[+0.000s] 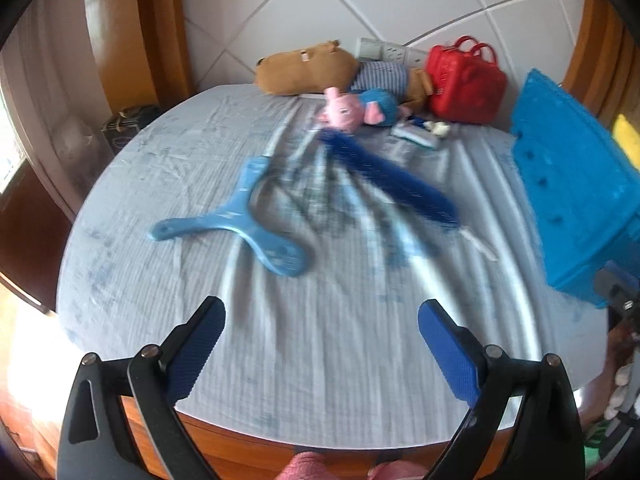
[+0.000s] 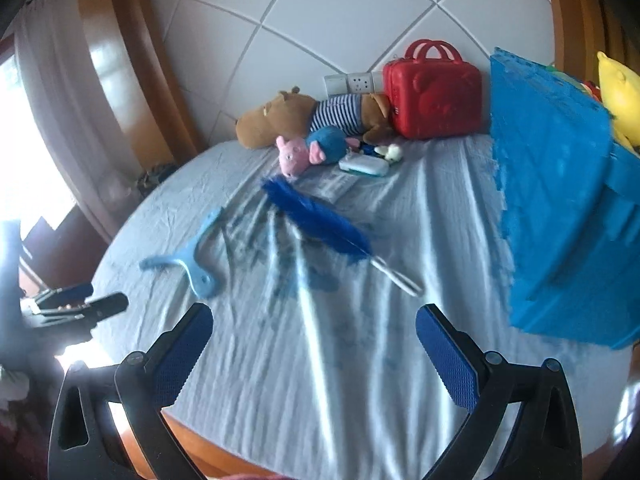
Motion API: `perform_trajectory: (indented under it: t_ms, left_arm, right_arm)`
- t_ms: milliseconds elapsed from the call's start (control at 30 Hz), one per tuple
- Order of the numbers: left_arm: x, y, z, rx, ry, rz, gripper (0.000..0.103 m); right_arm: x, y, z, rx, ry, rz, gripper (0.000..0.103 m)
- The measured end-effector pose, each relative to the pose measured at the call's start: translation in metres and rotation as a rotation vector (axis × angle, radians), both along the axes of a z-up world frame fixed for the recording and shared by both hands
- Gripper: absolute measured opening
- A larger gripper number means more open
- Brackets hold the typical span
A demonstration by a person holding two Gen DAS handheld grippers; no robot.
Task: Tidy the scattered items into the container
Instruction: 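Move both tools back toward the blue boomerang toy on the bed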
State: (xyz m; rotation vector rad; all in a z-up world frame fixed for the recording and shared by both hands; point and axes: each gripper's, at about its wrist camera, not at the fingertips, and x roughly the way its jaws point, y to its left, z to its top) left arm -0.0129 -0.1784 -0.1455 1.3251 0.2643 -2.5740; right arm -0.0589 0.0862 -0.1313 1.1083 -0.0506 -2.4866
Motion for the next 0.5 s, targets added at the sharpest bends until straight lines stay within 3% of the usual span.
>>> perform_trajectory:
  t_ms: [167,300,500]
  left_arm:
    - [-0.014,-0.051,-0.014,0.058,-0.020,0.024,0.099]
    - [-0.033,-0.066,-0.024,0.072,-0.034,0.035,0.099]
    - [-0.071,-0.079,-0.033,0.035,-0.068,0.066,0.099]
  right_arm:
    - [-0.011,-0.032,-0.004,0.025,-0.015,-0.028,0.103]
    - [-0.034,-0.047,-0.014,0.053,-0.053,-0.037,0.103]
    - [-0.086,-0.063,-0.033,0.072,-0.090,0.016,0.103]
